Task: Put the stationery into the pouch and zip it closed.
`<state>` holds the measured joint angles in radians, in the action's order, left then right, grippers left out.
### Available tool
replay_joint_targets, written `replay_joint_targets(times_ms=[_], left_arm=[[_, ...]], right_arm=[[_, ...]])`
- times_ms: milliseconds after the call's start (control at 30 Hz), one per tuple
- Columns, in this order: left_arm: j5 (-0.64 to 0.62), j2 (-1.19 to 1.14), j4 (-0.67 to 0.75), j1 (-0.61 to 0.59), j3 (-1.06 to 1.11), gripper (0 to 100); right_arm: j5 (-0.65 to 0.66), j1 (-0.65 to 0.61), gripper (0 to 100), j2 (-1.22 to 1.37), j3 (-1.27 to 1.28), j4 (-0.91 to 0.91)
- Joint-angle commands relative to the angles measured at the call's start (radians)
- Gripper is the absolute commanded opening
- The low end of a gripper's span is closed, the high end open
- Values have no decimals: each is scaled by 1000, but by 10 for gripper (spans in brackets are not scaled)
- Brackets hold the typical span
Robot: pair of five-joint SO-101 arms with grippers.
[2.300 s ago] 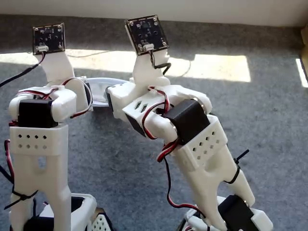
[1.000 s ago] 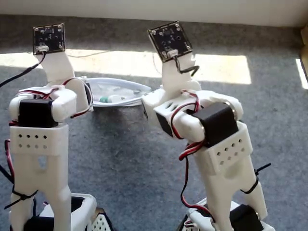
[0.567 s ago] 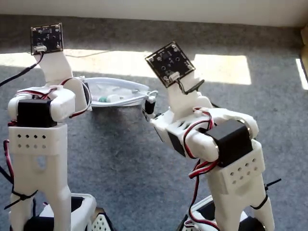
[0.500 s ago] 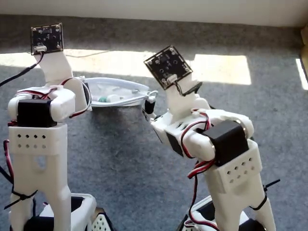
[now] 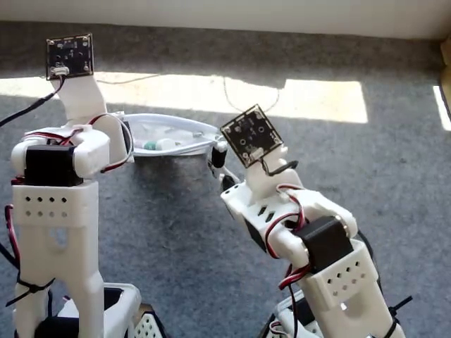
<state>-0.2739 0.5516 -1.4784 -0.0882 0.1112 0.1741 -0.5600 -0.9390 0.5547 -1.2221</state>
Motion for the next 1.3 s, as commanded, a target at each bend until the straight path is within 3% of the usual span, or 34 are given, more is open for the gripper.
replay_joint_targets(times_ms=[0,233,700,933,1267], left_arm=[[8,12,8,-8,-21,7],[6,12,6,-8,-21,7],[8,12,6,-8,-21,7],[8,12,8,-8,-21,7],[9,12,8,-8,-21,7]], right_arm=[[2,13,190,-67,53,90],[-95,10,195,-125,205,246],[-97,-15,195,-131,446,588],[-97,-61,195,-131,466,685],[-94,-59,192,-133,461,690]])
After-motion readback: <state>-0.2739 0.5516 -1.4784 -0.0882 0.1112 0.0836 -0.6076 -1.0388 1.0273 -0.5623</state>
